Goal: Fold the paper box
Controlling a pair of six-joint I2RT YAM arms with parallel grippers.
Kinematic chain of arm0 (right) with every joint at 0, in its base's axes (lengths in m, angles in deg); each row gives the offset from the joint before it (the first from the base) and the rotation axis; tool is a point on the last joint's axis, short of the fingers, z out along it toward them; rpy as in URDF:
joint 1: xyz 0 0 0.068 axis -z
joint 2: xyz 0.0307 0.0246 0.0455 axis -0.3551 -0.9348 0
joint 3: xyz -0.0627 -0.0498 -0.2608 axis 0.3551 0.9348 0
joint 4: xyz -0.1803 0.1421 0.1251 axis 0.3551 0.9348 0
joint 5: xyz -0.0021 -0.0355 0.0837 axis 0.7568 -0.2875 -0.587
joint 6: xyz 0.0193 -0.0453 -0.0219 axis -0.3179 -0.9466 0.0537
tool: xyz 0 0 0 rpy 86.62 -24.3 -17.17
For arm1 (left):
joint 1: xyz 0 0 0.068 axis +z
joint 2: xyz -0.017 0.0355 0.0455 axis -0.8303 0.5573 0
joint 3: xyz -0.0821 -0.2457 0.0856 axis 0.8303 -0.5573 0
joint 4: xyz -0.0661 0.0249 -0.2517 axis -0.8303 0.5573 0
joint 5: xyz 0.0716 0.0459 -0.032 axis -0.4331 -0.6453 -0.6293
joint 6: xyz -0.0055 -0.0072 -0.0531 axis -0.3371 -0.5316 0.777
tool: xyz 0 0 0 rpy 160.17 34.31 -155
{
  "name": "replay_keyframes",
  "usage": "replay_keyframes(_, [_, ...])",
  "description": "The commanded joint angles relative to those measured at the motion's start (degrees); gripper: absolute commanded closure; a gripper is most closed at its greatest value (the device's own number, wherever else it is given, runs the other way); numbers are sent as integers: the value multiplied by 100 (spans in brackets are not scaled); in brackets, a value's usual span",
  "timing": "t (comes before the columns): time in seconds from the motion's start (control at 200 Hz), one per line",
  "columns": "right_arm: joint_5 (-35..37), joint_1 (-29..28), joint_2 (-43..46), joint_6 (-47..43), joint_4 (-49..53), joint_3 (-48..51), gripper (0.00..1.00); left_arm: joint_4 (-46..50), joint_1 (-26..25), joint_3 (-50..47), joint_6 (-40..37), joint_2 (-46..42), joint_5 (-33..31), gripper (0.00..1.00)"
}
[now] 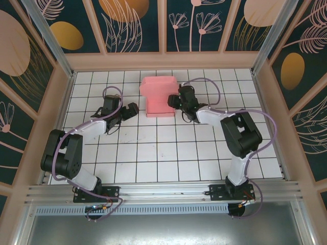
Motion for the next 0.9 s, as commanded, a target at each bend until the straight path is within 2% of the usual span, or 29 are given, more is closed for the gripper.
replay_keyframes(0.0, [605, -27, -390, 255, 604, -458, 51, 28, -22, -37, -215, -152, -141, 1])
replay_keyframes(0.22, [781, -34, -887, 105, 914, -1068, 61, 10, -16, -176, -267, -237, -158, 1])
replay_keyframes(0.355, [727, -31, -1049, 18, 1071, -1263, 62, 2, -22, -154, -329, -176, -166, 1])
replay_keyframes(0.601, [437, -41, -1118, -226, 1147, -1287, 60, -7, -21, -115, -407, -88, -249, 1])
replay_keyframes(0.896, [0, -36, -971, -454, 760, -1049, 56, 19, -18, -67, -453, 22, -293, 1])
